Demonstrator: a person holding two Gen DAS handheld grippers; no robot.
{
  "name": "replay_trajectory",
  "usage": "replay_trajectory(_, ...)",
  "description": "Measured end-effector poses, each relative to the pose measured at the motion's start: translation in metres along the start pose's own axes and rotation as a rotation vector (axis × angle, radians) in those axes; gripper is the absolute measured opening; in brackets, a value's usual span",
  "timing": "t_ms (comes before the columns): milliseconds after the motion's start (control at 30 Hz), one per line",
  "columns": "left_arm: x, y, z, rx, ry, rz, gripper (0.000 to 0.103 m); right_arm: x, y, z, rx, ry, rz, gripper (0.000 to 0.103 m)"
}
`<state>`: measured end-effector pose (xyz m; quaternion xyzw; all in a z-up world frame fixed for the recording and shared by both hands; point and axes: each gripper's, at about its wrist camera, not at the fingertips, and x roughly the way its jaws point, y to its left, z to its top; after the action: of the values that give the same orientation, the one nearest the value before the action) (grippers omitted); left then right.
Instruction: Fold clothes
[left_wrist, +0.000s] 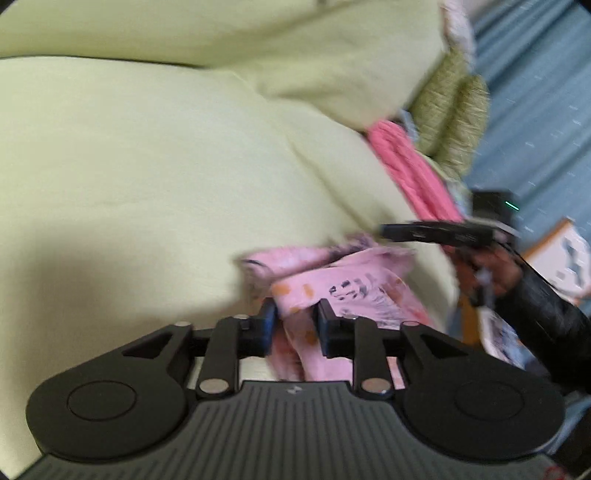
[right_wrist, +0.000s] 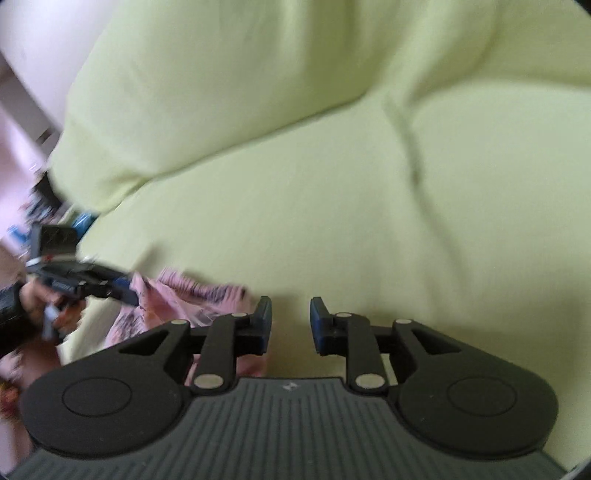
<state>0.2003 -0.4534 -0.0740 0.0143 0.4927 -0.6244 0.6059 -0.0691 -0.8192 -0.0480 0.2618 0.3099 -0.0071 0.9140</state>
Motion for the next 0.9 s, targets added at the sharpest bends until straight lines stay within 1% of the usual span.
replay_trajectory(33,-0.006,-0.002,-0.001,0.002,-0.012,0.023,0.031,-0.008,0.012,-0.008,-0.028,-0.022,0.019,0.021)
replay_trajectory(67,-0.012,-0.008,-0.002,0.033,-0.018,0.055,0.031,-0.015,0.024,-0.016,-0.06,-0.04,0.046,0.021)
replay_trajectory(133,-0.025,-0.024,-0.006,0.126,-0.026,0.105,0.03,-0.021,0.053,-0.035,-0.148,-0.034,0.099,0.021)
replay_trajectory(167,-0.029,-0.036,-0.008,0.178,-0.023,0.106,0.03,-0.019,0.068,-0.045,-0.207,-0.014,0.12,0.021)
replay_trajectory(233,-0.026,-0.063,-0.014,0.278,-0.007,0.066,0.03,-0.009,0.093,-0.059,-0.325,0.034,0.146,0.021)
replay_trajectory(300,-0.008,-0.087,-0.018,0.363,0.027,0.046,0.03,0.013,0.111,-0.067,-0.423,0.118,0.169,0.019)
replay_trajectory(333,0.002,-0.094,-0.018,0.395,0.044,0.051,0.03,0.025,0.116,-0.068,-0.469,0.154,0.161,0.018)
replay_trajectory(400,0.025,-0.097,-0.014,0.439,0.086,0.098,0.03,0.043,0.113,-0.062,-0.545,0.186,0.108,0.017)
replay_trajectory(433,0.033,-0.093,-0.011,0.457,0.099,0.132,0.025,0.048,0.107,-0.057,-0.559,0.183,0.078,0.016)
replay_trajectory(467,0.037,-0.086,-0.007,0.465,0.097,0.163,0.017,0.05,0.097,-0.048,-0.552,0.166,0.048,0.016)
replay_trajectory(500,0.039,-0.079,-0.002,0.469,0.088,0.192,0.005,0.049,0.086,-0.039,-0.53,0.135,0.018,0.013)
replay_trajectory(533,0.038,-0.069,0.004,0.452,0.072,0.198,0.006,0.049,0.074,-0.03,-0.505,0.102,-0.012,0.011)
replay_trajectory(567,0.036,-0.061,0.01,0.425,0.051,0.194,0.006,0.046,0.063,-0.022,-0.477,0.066,-0.055,0.015)
replay_trajectory(633,0.031,-0.05,0.017,0.381,0.003,0.192,0.006,0.038,0.049,-0.013,-0.416,0.013,-0.122,0.019)
replay_trajectory(667,0.027,-0.051,0.017,0.376,-0.019,0.2,0.006,0.03,0.047,-0.011,-0.381,-0.007,-0.132,0.019)
replay_trajectory(700,0.022,-0.053,0.016,0.375,-0.039,0.211,0.004,0.02,0.045,-0.012,-0.354,-0.027,-0.119,0.019)
replay_trajectory(733,0.017,-0.055,0.016,0.373,-0.059,0.222,0.004,0.01,0.046,-0.015,-0.335,-0.041,-0.098,0.02)
replay_trajectory(767,0.011,-0.057,0.013,0.367,-0.076,0.219,0.007,0.0,0.048,-0.019,-0.319,-0.055,-0.076,0.025)
replay_trajectory(833,0.002,-0.066,0.008,0.372,-0.105,0.235,0.025,-0.018,0.048,-0.03,-0.273,-0.058,-0.051,0.03)
replay_trajectory(900,-0.006,-0.073,0.001,0.397,-0.111,0.247,0.029,-0.024,0.048,-0.043,-0.206,-0.045,-0.016,0.032)
